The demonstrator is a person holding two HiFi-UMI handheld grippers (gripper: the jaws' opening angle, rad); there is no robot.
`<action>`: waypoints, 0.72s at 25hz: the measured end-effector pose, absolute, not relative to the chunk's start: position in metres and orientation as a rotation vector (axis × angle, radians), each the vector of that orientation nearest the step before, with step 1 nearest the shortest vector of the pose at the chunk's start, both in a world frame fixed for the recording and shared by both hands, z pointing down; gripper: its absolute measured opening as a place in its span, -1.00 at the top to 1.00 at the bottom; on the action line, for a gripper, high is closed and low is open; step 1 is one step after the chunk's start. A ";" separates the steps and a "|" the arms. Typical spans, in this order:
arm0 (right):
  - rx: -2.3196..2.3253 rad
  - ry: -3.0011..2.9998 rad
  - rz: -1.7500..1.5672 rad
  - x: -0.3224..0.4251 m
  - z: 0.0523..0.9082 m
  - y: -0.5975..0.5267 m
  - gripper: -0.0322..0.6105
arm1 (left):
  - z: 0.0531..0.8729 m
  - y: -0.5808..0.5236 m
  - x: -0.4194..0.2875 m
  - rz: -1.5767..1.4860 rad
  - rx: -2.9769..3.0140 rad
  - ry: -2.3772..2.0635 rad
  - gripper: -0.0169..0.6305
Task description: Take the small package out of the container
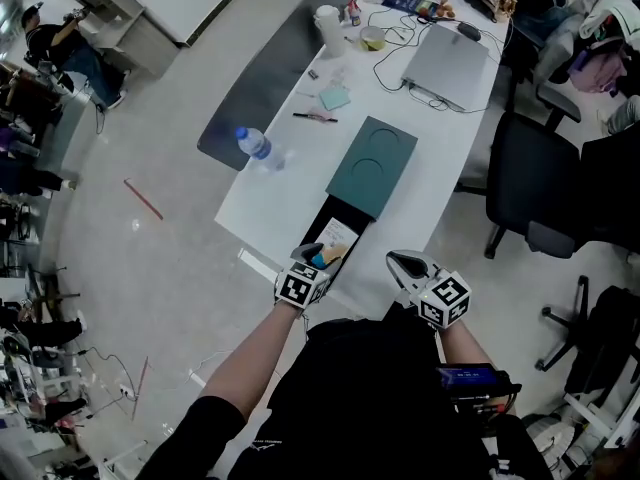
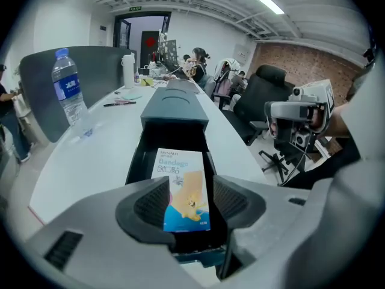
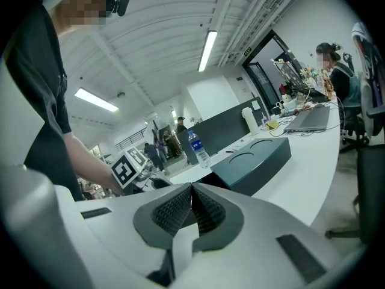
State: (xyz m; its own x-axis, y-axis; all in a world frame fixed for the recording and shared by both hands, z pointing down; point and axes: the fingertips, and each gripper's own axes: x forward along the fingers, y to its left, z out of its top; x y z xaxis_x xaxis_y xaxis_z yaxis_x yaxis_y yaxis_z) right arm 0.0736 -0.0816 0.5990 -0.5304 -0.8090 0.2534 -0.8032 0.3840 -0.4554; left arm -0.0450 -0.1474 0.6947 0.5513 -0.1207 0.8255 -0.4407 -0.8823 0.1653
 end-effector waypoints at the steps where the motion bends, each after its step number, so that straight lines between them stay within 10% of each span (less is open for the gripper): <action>1: -1.520 2.600 -0.850 0.075 0.600 -0.080 0.82 | 0.699 -0.148 -0.045 1.284 2.425 -0.455 0.21; 18: -1.575 2.532 -0.886 0.093 0.607 -0.081 0.82 | 0.723 -0.165 -0.036 1.555 2.285 -0.336 -0.15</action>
